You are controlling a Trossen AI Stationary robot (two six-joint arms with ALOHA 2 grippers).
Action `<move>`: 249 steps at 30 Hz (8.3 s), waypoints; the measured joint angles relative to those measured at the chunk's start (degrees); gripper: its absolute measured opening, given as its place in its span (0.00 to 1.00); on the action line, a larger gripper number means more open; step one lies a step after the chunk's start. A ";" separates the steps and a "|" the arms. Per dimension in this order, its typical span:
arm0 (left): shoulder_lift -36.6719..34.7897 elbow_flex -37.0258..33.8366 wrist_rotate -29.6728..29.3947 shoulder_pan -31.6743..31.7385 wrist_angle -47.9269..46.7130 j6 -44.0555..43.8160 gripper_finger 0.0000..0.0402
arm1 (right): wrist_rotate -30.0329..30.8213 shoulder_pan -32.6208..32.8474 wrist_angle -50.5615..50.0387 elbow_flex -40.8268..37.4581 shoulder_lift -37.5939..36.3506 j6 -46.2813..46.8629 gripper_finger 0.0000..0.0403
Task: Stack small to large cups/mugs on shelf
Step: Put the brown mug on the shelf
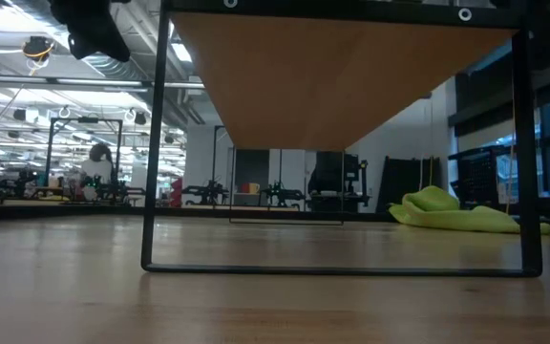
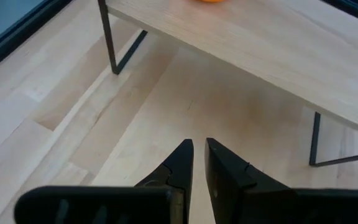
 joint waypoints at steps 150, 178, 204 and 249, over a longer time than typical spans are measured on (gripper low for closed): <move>-5.64 -20.90 10.87 -10.60 18.90 -9.52 0.09 | -2.84 41.31 0.28 -41.75 -31.28 52.89 0.06; -5.64 -20.90 4.81 -10.60 19.05 -16.20 0.09 | -0.42 15.63 12.66 -41.74 -31.23 2.43 0.06; -5.62 -20.90 -0.22 -6.08 22.46 -23.24 0.09 | -8.03 10.71 24.22 -41.67 -25.92 -16.87 0.06; -5.57 -25.99 -5.97 -6.43 32.04 -32.53 0.09 | -13.06 8.17 27.29 -34.61 -23.82 -21.13 0.06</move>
